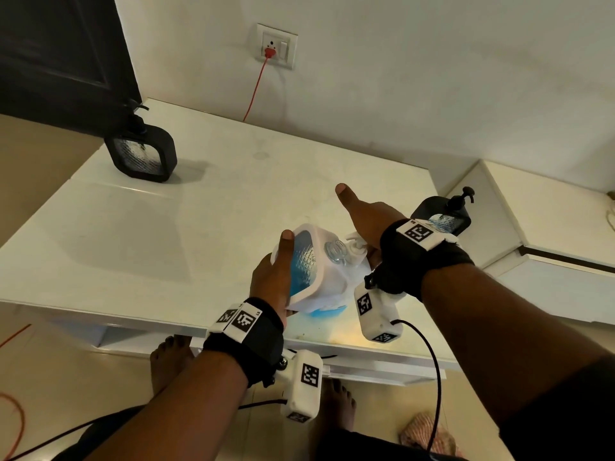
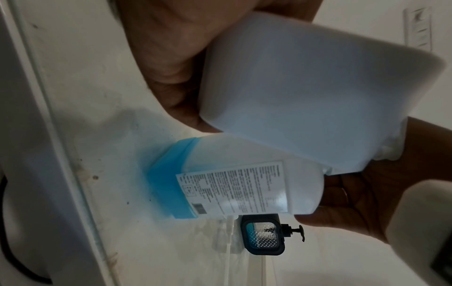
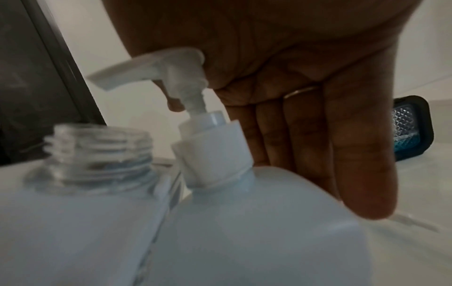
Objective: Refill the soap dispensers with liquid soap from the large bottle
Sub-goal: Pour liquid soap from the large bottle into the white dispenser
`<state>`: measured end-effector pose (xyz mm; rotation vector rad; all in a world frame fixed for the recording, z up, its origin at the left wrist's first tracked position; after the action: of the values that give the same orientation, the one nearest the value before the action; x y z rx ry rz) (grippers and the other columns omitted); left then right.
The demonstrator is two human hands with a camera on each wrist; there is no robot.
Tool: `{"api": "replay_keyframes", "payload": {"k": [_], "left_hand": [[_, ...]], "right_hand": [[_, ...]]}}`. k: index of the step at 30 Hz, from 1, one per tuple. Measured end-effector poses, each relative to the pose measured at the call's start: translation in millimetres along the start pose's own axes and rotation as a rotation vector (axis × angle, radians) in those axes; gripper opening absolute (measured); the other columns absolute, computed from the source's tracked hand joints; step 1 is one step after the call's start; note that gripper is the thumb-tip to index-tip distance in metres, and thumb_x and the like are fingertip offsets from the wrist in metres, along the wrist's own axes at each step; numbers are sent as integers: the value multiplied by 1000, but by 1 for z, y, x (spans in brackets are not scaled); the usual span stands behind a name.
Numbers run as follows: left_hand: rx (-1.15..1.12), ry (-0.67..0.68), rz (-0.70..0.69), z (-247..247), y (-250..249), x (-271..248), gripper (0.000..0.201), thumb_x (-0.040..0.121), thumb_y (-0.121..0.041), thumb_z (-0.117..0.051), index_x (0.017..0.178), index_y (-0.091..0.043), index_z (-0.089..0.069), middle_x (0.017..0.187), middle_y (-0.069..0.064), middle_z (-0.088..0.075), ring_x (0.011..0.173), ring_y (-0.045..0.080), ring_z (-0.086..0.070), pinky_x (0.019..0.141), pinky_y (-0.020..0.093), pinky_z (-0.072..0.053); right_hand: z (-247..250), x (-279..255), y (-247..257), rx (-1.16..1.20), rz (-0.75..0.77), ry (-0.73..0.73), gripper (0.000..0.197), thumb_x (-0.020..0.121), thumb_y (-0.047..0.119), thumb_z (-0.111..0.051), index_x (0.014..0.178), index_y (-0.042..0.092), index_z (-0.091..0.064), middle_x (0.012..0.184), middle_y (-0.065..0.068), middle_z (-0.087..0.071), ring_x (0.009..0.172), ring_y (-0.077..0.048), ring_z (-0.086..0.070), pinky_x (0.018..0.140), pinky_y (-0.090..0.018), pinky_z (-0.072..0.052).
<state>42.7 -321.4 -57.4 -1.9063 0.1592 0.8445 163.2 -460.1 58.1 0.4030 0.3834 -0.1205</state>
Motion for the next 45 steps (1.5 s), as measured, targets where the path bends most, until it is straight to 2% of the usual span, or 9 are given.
{"api": "replay_keyframes", "payload": {"k": [3,12,18,23,28,33,37,40,45], "left_hand": [[-2,15,-7,-1,2,3,101,51,-96,-50,127,-30,-63,119,7,-72,108,32,-69,96,56,-58],[-23,13,-28,0,3,4,101,49,-95,-53,122,-27,-67,115,9,-74,105,33,-71,94,57,-59],[-27,26,-40,-1,-2,0,95,50,-92,-54,118,-26,-67,113,9,-75,103,32,-72,94,57,-59],[-7,25,-26,-1,-3,-2,97,49,-92,-52,121,-29,-65,116,8,-74,104,32,-71,94,56,-59],[7,4,-16,-1,-4,-1,100,51,-93,-48,127,-29,-61,119,8,-71,107,32,-68,95,56,-58],[24,-6,-12,0,-4,-3,99,55,-93,-47,127,-27,-62,119,8,-71,107,32,-69,96,55,-58],[13,-8,-14,0,-5,-3,81,74,-86,-49,125,-25,-63,117,8,-71,106,31,-69,96,55,-58],[0,6,-15,-1,-4,-4,94,59,-90,-50,126,-25,-64,117,9,-72,105,31,-70,95,55,-59],[-7,7,-33,0,-5,-4,103,47,-93,-51,122,-25,-66,117,8,-73,105,31,-70,95,54,-59]], "right_hand": [[2,-2,-1,-5,7,-35,75,88,82,-24,67,16,-54,74,-6,-60,67,-23,-53,71,-33,-37],[0,1,-6,-89,-6,-118,69,92,72,-35,103,12,-67,91,-6,-59,86,-28,-52,76,-34,-33],[1,-2,-6,-111,1,-148,63,94,67,-37,106,12,-65,93,-5,-56,85,-27,-49,77,-34,-34],[1,-3,-3,-45,-13,-62,75,89,79,-27,89,13,-62,93,-7,-64,87,-29,-59,78,-34,-40],[1,-4,-4,66,-16,8,79,84,86,-23,69,15,-55,72,-7,-61,68,-28,-55,80,-36,-45],[1,-2,1,-24,2,-39,72,91,77,-25,77,15,-58,88,-7,-63,84,-27,-57,78,-34,-37],[1,1,-2,-51,-5,-65,70,91,75,-31,88,12,-61,96,-9,-66,93,-31,-61,80,-35,-42],[1,2,-4,-43,-3,-73,64,92,71,-37,79,12,-58,85,-6,-64,88,-30,-62,80,-36,-47],[3,1,-4,-80,-1,-103,66,92,69,-40,106,10,-66,106,-9,-67,94,-30,-59,77,-34,-38]]}}
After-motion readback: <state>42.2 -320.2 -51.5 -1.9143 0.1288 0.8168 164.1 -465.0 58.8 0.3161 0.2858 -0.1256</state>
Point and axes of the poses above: each hand's wrist, its own x-axis towards the middle knuckle, its own z-axis out of the back of the hand, y = z × x, the point moved 8 cm from there along x, towards the middle knuckle
